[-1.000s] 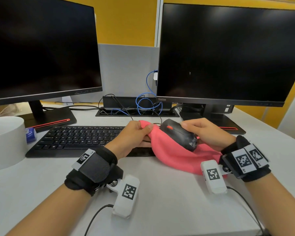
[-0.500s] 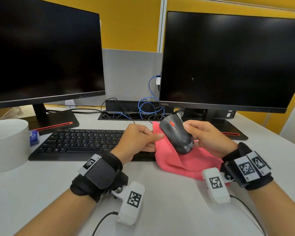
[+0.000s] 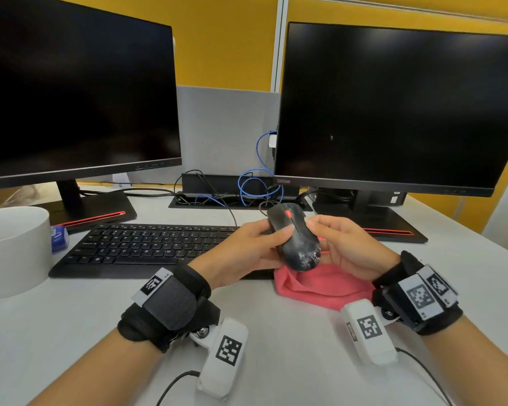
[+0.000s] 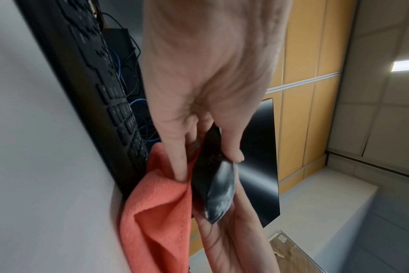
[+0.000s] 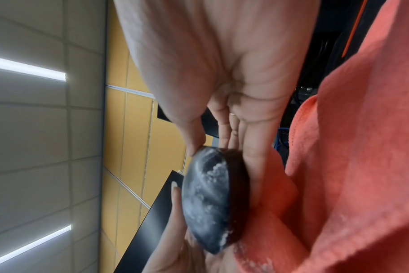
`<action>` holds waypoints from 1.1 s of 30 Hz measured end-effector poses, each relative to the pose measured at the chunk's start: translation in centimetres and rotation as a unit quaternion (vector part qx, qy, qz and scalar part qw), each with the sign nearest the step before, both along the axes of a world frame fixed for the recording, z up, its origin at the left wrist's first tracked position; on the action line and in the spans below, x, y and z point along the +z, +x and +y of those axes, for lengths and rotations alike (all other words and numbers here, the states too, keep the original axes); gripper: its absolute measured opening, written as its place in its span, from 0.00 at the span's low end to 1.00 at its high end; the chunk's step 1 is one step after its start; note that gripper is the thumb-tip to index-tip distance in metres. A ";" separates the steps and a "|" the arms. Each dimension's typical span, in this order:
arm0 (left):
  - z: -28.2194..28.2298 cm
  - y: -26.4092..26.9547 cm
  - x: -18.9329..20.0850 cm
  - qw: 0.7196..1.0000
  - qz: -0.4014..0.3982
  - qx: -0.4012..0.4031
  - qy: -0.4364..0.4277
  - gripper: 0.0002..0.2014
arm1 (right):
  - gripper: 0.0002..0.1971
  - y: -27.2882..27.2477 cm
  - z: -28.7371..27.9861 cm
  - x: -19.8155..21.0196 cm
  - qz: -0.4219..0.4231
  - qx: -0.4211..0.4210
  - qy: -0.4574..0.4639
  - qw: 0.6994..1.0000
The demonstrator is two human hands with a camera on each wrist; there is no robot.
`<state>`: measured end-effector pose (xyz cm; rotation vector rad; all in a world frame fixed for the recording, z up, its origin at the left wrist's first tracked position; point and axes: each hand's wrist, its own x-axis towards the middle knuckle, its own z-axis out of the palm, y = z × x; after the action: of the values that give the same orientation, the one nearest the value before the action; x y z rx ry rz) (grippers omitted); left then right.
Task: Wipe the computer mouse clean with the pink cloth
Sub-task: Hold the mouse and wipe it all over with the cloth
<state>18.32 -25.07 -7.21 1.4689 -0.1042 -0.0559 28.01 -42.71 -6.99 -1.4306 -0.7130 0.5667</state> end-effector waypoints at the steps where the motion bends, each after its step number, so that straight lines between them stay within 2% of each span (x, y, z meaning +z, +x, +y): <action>1: 0.0 0.0 -0.1 1.000 0.001 0.000 -0.007 0.18 | 0.19 -0.1 0.0 0.0 0.003 0.002 0.002 1.000; 4: 0.4 0.1 0.0 0.999 0.018 0.009 -0.035 0.19 | 0.27 0.0 0.1 0.0 0.011 -0.004 0.006 1.000; 7: 0.6 0.3 0.0 0.998 0.029 0.020 -0.057 0.19 | 0.18 0.4 -0.1 0.0 0.028 -0.038 0.010 0.999; 11: 0.6 0.4 0.1 0.994 0.036 0.022 -0.100 0.19 | 0.16 0.9 -0.4 0.1 0.036 -0.051 -0.029 0.998; 15: 0.7 0.3 0.4 0.992 0.046 0.009 -0.118 0.20 | 0.12 0.6 -0.5 -0.3 -0.002 -0.026 -0.132 0.991; 17: 0.7 0.2 0.5 0.993 0.048 -0.004 -0.109 0.20 | 0.14 0.6 -0.5 -0.4 -0.041 -0.019 -0.144 0.989; 19: 0.8 0.1 0.6 0.993 0.048 -0.003 -0.109 0.20 | 0.09 0.4 -0.6 -0.2 -0.079 -0.026 -0.149 0.985; 24: 1.4 0.5 0.7 0.990 0.036 0.051 -0.125 0.19 | 0.15 1.4 -1.4 0.6 -0.086 -0.125 -0.087 0.985; 29: 1.6 0.5 0.5 0.995 0.045 0.065 -0.056 0.20 | 0.17 1.9 -2.2 1.2 -0.115 -0.237 -0.075 0.962; 33: 1.2 0.2 0.6 0.997 0.053 0.030 -0.043 0.21 | 0.27 2.0 -2.9 1.9 -0.029 -0.302 -0.017 0.953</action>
<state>18.52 -23.84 -6.60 1.3788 0.0230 -0.0794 30.04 -45.63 -5.11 -1.6047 -0.2776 0.0588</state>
